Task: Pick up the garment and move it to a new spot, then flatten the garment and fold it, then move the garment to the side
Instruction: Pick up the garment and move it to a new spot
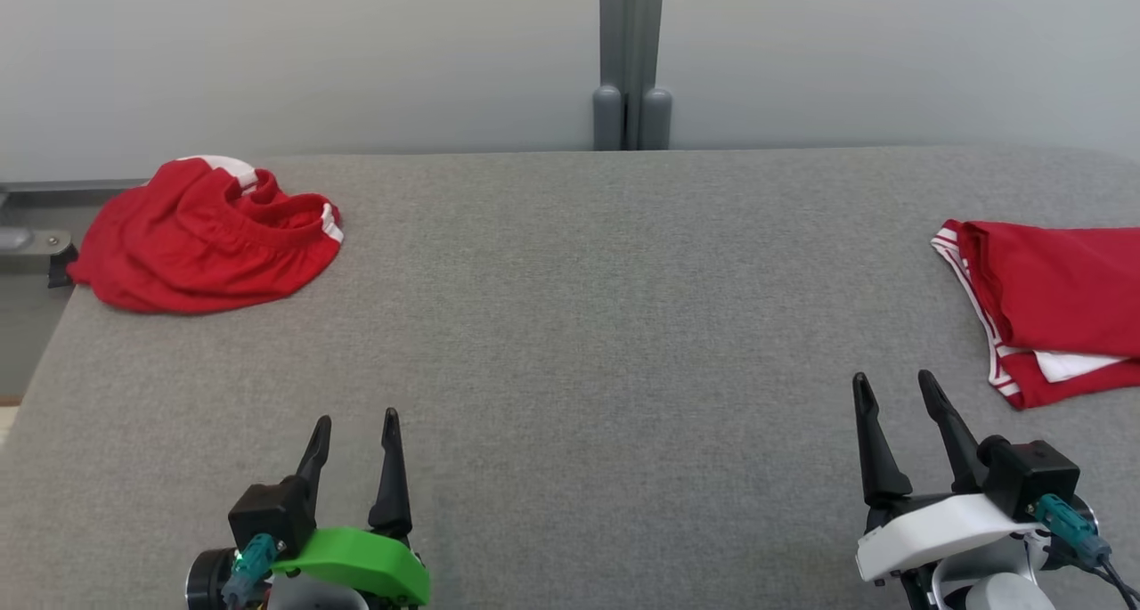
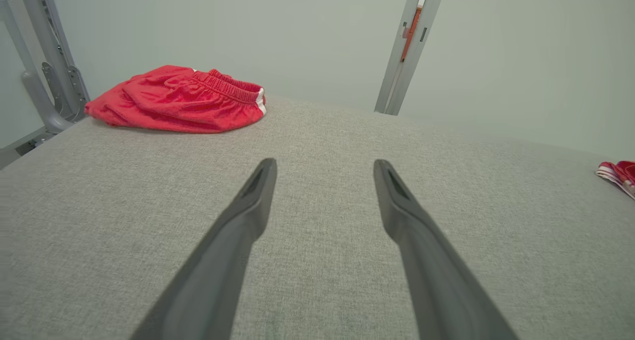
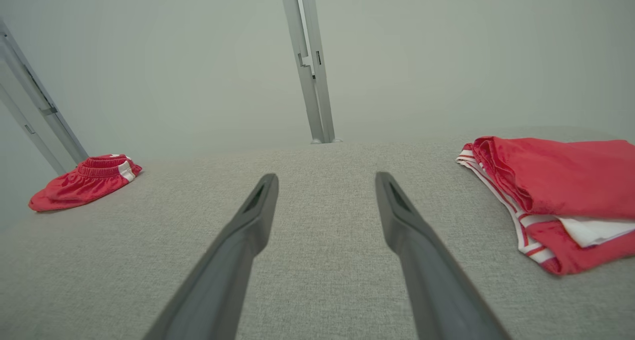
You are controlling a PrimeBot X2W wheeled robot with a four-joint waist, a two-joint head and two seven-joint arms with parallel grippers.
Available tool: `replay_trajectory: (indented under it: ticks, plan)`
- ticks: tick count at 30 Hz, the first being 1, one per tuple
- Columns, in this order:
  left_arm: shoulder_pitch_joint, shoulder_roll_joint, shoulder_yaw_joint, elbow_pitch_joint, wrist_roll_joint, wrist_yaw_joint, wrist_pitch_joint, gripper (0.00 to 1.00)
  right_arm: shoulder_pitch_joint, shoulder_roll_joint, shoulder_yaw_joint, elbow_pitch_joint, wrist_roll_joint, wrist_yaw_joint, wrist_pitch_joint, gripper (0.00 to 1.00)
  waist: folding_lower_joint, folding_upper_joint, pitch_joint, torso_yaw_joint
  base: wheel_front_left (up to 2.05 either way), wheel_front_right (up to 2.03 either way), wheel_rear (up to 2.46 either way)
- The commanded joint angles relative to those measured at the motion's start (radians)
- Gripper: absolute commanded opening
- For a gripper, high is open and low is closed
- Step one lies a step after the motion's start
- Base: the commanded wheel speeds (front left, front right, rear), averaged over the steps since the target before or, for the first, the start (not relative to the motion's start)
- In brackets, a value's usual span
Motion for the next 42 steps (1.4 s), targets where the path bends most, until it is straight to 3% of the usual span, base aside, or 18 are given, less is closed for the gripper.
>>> replay_trajectory:
  ticks: [1, 15, 22, 31, 39, 42]
  plan:
    - [-0.002, 0.003, -0.001, -0.001, -0.001, 0.0, 0.0, 1.0, 0.017, -0.001, -0.004, -0.007, -0.01, -0.001, 0.003, 1.0, 0.0, 0.0, 0.001, 0.05, 0.0, 0.0, 0.0]
    - [-0.008, 0.004, 0.053, -0.013, 0.049, 0.001, 0.0, 1.0, -0.013, -0.001, 0.029, -0.013, -0.002, 0.0, 0.003, 1.0, 0.0, 0.0, 0.008, 0.425, 0.0, 0.0, 0.0]
    - [0.038, 0.002, 0.132, -0.078, 0.039, 0.021, 0.0, 1.0, -0.08, -0.003, 0.108, 0.004, -0.015, 0.0, 0.026, 1.0, 0.0, 0.0, 0.045, 0.452, 0.0, 0.0, 0.0]
    - [0.065, 0.002, 0.133, -0.105, 0.021, 0.031, 0.0, 1.0, -0.104, -0.002, 0.138, 0.019, -0.015, 0.0, 0.026, 1.0, 0.0, 0.0, 0.054, 0.457, 0.0, 0.0, 0.0]
    - [0.01, 0.002, 0.099, -0.079, 0.019, 0.012, 0.0, 1.0, -0.076, -0.003, 0.077, -0.025, -0.041, 0.0, 0.023, 1.0, 0.0, 0.0, 0.093, 0.456, 0.0, 0.0, 0.0]
    - [-0.054, 0.019, 0.12, -0.082, 0.039, -0.002, 0.0, 1.0, -0.088, -0.002, 0.059, -0.064, -0.069, 0.0, 0.046, 1.0, 0.0, 0.0, 0.149, 0.418, 0.0, 0.0, 0.0]
